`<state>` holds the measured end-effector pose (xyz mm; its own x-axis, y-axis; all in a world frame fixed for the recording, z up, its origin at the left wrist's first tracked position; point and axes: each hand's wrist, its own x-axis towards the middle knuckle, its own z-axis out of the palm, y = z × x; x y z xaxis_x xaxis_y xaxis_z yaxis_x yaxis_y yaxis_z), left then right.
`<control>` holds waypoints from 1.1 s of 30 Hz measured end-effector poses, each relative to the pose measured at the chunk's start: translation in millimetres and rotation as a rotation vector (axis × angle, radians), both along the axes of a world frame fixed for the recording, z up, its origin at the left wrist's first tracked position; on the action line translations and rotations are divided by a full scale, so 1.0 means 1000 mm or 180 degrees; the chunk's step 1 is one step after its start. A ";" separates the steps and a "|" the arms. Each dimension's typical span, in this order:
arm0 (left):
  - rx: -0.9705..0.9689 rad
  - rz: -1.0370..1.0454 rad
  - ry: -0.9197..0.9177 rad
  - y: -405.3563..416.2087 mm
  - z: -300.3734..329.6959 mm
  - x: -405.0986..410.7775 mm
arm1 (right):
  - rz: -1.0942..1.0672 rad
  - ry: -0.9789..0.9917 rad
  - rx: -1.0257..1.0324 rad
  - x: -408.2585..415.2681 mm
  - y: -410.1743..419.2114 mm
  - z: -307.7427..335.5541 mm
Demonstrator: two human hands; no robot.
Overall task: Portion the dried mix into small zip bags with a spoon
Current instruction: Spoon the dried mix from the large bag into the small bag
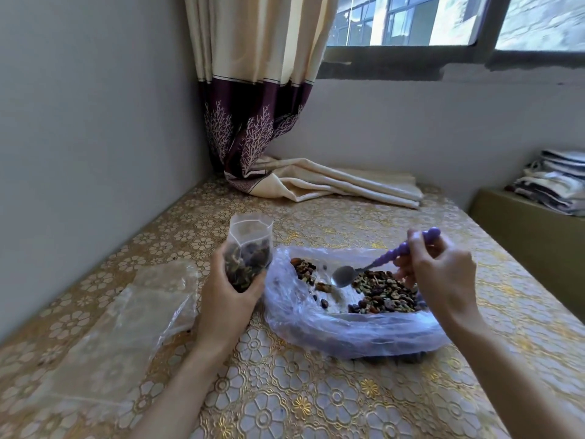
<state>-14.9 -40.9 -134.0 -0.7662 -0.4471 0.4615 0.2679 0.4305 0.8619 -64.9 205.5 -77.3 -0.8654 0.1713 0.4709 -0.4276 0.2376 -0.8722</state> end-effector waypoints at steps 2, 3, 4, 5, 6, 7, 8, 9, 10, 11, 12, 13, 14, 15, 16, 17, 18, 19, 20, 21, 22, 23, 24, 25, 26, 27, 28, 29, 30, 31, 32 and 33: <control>-0.0019 -0.0001 0.0005 0.001 0.001 0.001 | -0.0017 -0.0076 0.0035 0.000 0.003 -0.003; -0.0024 0.0002 0.0003 0.002 0.001 0.001 | -0.0011 -0.0115 0.0047 0.000 0.004 -0.005; -0.0031 0.0003 -0.0005 0.002 0.001 0.001 | -0.0003 -0.0158 0.0049 0.000 0.004 -0.007; -0.0035 0.0004 -0.0017 0.002 0.002 0.001 | 0.0009 -0.0204 0.0024 0.000 0.003 -0.009; -0.0038 0.0007 -0.0025 0.002 0.002 0.001 | 0.0030 -0.0241 -0.0041 0.000 0.002 -0.011; -0.0039 0.0013 -0.0024 0.002 0.002 0.001 | 0.0054 -0.0273 -0.0132 0.000 0.001 -0.013; -0.0039 0.0020 -0.0024 0.001 0.002 0.001 | 0.0069 -0.0305 -0.0218 -0.001 0.000 -0.014; -0.0034 0.0027 -0.0026 0.001 0.001 0.001 | 0.0077 -0.0341 -0.0285 -0.003 0.000 -0.014; -0.0024 0.0028 -0.0038 0.001 0.001 0.001 | 0.0085 -0.0384 -0.0341 -0.005 0.000 -0.015; -0.0012 0.0025 -0.0055 0.001 0.001 0.001 | 0.0095 -0.0435 -0.0383 -0.007 -0.001 -0.015; -0.0007 0.0024 -0.0068 0.001 0.001 0.001 | 0.0109 -0.0481 -0.0414 -0.008 -0.003 -0.016; -0.0011 0.0028 -0.0075 0.000 0.000 0.001 | 0.0131 -0.0529 -0.0432 -0.010 -0.005 -0.018; -0.0020 0.0031 -0.0080 0.000 0.000 0.001 | 0.0169 -0.0593 -0.0460 -0.011 -0.008 -0.019; -0.0032 0.0035 -0.0086 0.000 0.000 0.000 | 0.0222 -0.0676 -0.0494 -0.011 -0.012 -0.021; -0.0042 0.0034 -0.0088 0.000 0.000 0.000 | 0.0290 -0.0772 -0.0525 -0.011 -0.016 -0.022; -0.0045 0.0029 -0.0091 0.000 0.000 0.000 | 0.0357 -0.0864 -0.0551 -0.010 -0.021 -0.023; -0.0040 0.0020 -0.0097 0.000 0.000 0.000 | 0.0395 -0.0936 -0.0598 -0.009 -0.025 -0.023; -0.0030 0.0012 -0.0102 0.000 0.000 0.000 | 0.0405 -0.0973 -0.0665 -0.009 -0.028 -0.022; -0.0021 0.0004 -0.0099 0.000 0.000 0.000 | 0.0388 -0.0968 -0.0715 -0.009 -0.031 -0.022; -0.0014 -0.0007 -0.0083 0.000 0.000 0.000 | 0.0349 -0.0941 -0.0717 -0.010 -0.033 -0.021; -0.0011 -0.0019 -0.0062 0.000 0.000 0.001 | 0.0298 -0.0914 -0.0683 -0.010 -0.036 -0.021; -0.0014 -0.0027 -0.0042 0.000 0.000 0.001 | 0.0261 -0.0900 -0.0635 -0.011 -0.038 -0.021; -0.0019 -0.0032 -0.0025 0.000 0.000 0.001 | 0.0259 -0.0914 -0.0591 -0.012 -0.041 -0.020; -0.0020 -0.0039 -0.0017 0.000 0.001 0.001 | 0.0277 -0.0957 -0.0586 -0.012 -0.044 -0.020; -0.0014 -0.0048 -0.0020 0.000 0.001 0.001 | 0.0303 -0.1035 -0.0640 -0.013 -0.046 -0.020; -0.0002 -0.0056 -0.0021 0.000 0.001 0.001 | 0.0350 -0.1124 -0.0743 -0.014 -0.048 -0.019; 0.0011 -0.0065 -0.0014 0.000 0.001 0.001 | 0.0400 -0.1209 -0.0852 -0.015 -0.050 -0.019; 0.0015 -0.0073 -0.0005 0.001 0.001 0.001 | 0.0450 -0.1291 -0.0975 -0.015 -0.050 -0.018; 0.0013 -0.0074 -0.0001 0.001 0.002 0.002 | 0.0503 -0.1383 -0.1088 -0.016 -0.050 -0.017; 0.0008 -0.0072 0.0001 0.002 0.003 0.002 | 0.0571 -0.1479 -0.1188 -0.016 -0.049 -0.016; -0.0002 -0.0078 -0.0002 0.002 0.003 0.002 | 0.0639 -0.1573 -0.1261 -0.016 -0.048 -0.015; -0.0017 -0.0096 -0.0009 0.003 0.003 0.003 | 0.0692 -0.1651 -0.1305 -0.015 -0.047 -0.013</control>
